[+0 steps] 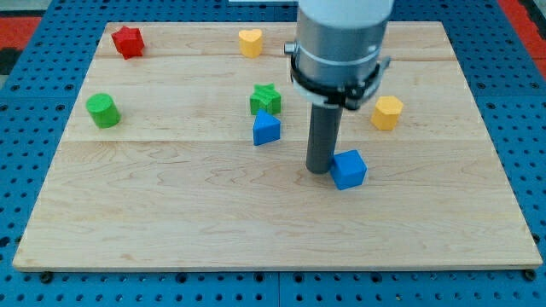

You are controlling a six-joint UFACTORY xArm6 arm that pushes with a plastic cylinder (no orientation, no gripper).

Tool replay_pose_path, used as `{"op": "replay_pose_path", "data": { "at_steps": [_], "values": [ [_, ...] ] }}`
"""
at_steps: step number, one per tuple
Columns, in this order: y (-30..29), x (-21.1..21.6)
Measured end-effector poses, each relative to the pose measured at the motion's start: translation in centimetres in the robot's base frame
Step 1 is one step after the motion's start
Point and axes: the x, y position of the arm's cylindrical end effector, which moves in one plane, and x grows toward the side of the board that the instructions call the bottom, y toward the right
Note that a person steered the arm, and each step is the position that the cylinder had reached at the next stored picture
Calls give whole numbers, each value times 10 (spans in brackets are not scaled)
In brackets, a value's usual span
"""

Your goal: Move the blue triangle to the bottom center of the board

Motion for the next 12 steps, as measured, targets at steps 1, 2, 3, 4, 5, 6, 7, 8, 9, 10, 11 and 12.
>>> {"op": "replay_pose_path", "data": {
  "at_steps": [1,2,3,4,5,6,7,8,9,10,11,12],
  "values": [
    [43,-4],
    [80,25],
    [102,50],
    [90,4],
    [53,-50],
    [9,-60],
    [3,-58],
    [4,-34],
    [5,-11],
    [5,-1],
    [5,-1],
    [-18,-24]
  ]
}}
